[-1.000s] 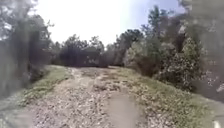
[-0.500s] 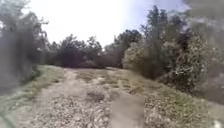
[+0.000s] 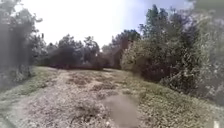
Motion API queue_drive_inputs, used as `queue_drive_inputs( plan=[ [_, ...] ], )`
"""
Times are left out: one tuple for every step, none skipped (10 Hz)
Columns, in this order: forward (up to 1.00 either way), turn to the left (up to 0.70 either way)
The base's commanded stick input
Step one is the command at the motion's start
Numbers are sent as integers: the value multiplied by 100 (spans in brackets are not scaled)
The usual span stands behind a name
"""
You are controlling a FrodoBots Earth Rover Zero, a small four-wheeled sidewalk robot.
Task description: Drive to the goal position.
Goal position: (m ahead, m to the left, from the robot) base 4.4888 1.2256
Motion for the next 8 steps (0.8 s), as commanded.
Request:
queue_drive_inputs(
  plan=[
    [85,0],
    [85,0],
    [85,0],
    [85,0],
    [85,0],
    [85,0],
    [85,0],
    [85,0]
  ],
)
